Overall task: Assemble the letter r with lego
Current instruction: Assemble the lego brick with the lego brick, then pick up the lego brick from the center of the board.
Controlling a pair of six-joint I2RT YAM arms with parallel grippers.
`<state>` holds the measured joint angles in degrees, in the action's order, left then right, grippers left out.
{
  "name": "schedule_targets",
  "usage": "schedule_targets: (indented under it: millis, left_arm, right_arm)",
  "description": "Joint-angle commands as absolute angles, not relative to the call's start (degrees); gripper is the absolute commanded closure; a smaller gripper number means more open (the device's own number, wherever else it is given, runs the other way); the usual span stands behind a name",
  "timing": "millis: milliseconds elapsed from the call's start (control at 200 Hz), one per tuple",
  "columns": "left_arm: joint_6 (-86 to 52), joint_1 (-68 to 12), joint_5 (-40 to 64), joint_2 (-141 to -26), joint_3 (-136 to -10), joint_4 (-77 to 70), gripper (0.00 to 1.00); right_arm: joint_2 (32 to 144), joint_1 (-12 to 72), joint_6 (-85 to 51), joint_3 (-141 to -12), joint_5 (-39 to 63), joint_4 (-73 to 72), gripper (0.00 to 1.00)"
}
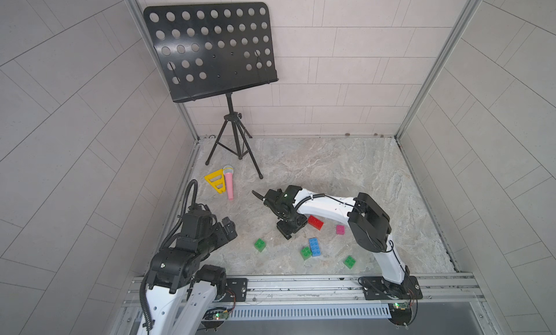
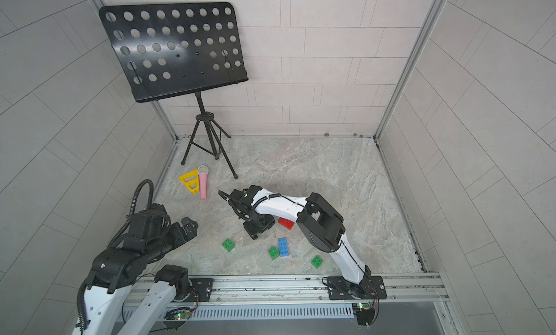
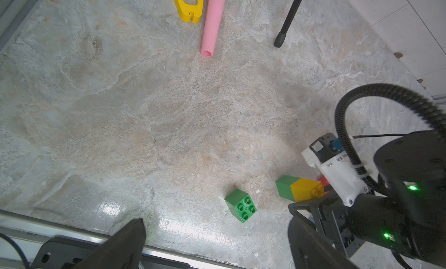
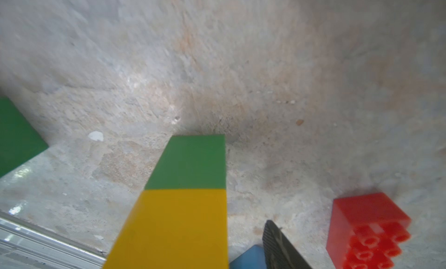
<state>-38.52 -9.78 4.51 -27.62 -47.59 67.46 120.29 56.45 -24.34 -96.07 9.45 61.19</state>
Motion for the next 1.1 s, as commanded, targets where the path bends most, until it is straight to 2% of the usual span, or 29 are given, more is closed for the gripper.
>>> schedule_targets:
  millis: [0,350,655,871,1096]
  left_arm:
    - [-38.0,-9.9,4.2,-28.0,-47.0,66.9,0.0]
    - [-37.9,-9.9,4.2,-28.4,-47.0,66.9,0.0]
    - [-36.0,-9.9,7.6,-29.3,-47.4,65.6,0.0]
    - [-32.7,-10.4,11.7,-32.2,-49.1,63.9,0.0]
    - [-30.6,-11.6,14.2,-33.3,-47.4,63.3,0.0]
  right_arm:
    - [114.4,55.8,-26.1,-95.7,7.1,61.4,0.37]
    - [103.5,54.7,-26.2,-90.1,2.4,55.0,0.37]
    - [94.9,51.1,-26.9,-81.2,-0.4,53.5,0.46]
    - [87.7,43.9,-28.3,-67.3,9.4,47.3,0.44]
    - [87.4,43.7,-33.3,-59.7,13.5,44.9,0.44]
